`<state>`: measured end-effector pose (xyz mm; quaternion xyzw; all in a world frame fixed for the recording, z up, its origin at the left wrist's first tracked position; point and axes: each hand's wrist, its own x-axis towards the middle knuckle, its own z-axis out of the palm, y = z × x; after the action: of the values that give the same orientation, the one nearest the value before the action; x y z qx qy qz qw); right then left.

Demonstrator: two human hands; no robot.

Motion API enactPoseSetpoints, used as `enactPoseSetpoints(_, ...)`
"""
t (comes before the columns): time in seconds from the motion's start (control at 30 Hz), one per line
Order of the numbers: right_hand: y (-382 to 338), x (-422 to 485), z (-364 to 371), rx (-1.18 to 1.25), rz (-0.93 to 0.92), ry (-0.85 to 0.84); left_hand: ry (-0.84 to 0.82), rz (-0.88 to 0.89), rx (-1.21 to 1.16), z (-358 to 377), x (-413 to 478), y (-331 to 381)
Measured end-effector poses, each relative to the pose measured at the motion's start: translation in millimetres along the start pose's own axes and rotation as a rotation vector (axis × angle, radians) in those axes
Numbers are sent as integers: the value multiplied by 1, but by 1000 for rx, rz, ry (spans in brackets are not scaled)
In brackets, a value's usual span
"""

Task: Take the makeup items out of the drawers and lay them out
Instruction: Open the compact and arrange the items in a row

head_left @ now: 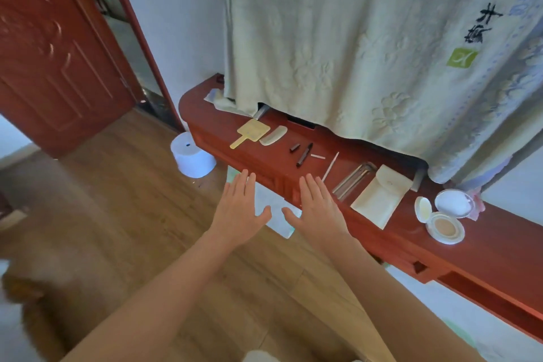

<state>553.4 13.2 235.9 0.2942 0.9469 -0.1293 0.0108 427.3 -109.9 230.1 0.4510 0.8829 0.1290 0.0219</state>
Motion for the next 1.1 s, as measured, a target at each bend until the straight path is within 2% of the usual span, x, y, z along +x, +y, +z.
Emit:
enactPoseSetpoints(0.17,-77,27,12,-35,-10,49,29,2,42,-26,-2,-73)
enactPoseSetpoints(0.33,-110,40,18,-12,63,48,13,65,50,-31,8,-109)
enactPoseSetpoints(0.67,-101,94,30,27,195,57,-66,193,12,-10,84,-120)
enactPoseSetpoints(0.9,-88,155,33,76,277,84,-136,365,111,1,155,-131)
enactPoseSetpoints(1.1,-80,194,36,101,357,68,-158,393,85,15,205,-153)
